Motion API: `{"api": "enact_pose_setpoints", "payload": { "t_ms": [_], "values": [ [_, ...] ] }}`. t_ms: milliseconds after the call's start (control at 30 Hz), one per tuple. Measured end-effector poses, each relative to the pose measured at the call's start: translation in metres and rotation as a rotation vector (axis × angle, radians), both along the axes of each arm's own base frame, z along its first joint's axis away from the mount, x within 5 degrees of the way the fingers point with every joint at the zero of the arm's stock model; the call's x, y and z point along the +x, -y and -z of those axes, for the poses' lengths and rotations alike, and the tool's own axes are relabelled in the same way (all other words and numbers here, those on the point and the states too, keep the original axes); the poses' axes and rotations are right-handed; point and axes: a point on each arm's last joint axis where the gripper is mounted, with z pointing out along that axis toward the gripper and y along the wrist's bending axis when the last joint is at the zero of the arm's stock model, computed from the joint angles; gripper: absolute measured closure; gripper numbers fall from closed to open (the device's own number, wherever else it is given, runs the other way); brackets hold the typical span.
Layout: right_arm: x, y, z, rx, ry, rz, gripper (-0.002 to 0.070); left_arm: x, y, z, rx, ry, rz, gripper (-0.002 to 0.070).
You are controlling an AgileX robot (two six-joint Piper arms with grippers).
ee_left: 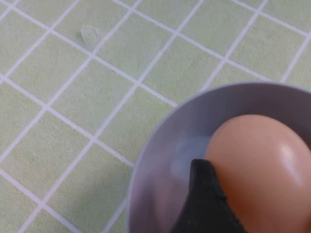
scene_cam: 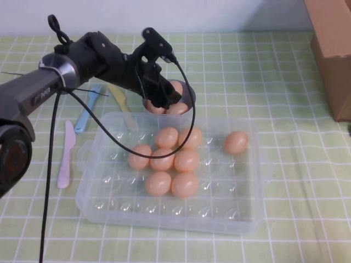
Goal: Take an egg out of the egg box
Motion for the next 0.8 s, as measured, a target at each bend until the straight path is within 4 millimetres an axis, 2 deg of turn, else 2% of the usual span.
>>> {"api": "enact_pose_setpoints", "payload": {
  "t_ms": [167, 233, 367, 433, 500, 600, 700, 733, 800],
  "values": [
    [0.000, 0.000, 0.000, 0.000, 0.000, 0.000, 0.0694, 0.001, 0.000, 0.000, -0.001, 0.005, -0.004, 0.0130],
    [0.000, 0.000, 0.000, 0.000, 0.000, 0.000, 0.0694, 0.000, 0.000, -0.003, -0.002, 0.010, -0.003, 0.0103],
    [0.000, 0.000, 0.000, 0.000, 0.000, 0.000, 0.0694, -0.002, -0.001, -0.017, -0.007, 0.037, -0.001, 0.0085],
    [0.000, 0.000, 0.000, 0.000, 0.000, 0.000, 0.0694, -0.006, -0.002, -0.033, -0.014, 0.057, 0.007, 0.0085],
    [0.000, 0.000, 0.000, 0.000, -0.002, 0.000, 0.0694, -0.015, -0.003, -0.056, -0.027, 0.078, 0.020, 0.0102],
    [0.000, 0.000, 0.000, 0.000, -0.002, 0.000, 0.0694, -0.041, -0.006, -0.098, -0.048, 0.116, 0.040, 0.0210],
    [0.000, 0.000, 0.000, 0.000, -0.002, 0.000, 0.0694, -0.080, -0.014, -0.138, -0.058, 0.171, 0.055, 0.0411],
    [0.000, 0.000, 0.000, 0.000, -0.002, 0.000, 0.0694, -0.088, -0.017, -0.145, -0.061, 0.180, 0.054, 0.0456],
    [0.000, 0.000, 0.000, 0.000, -0.002, 0.000, 0.0694, -0.117, -0.029, -0.163, -0.070, 0.215, 0.039, 0.0589]
  ]
}}
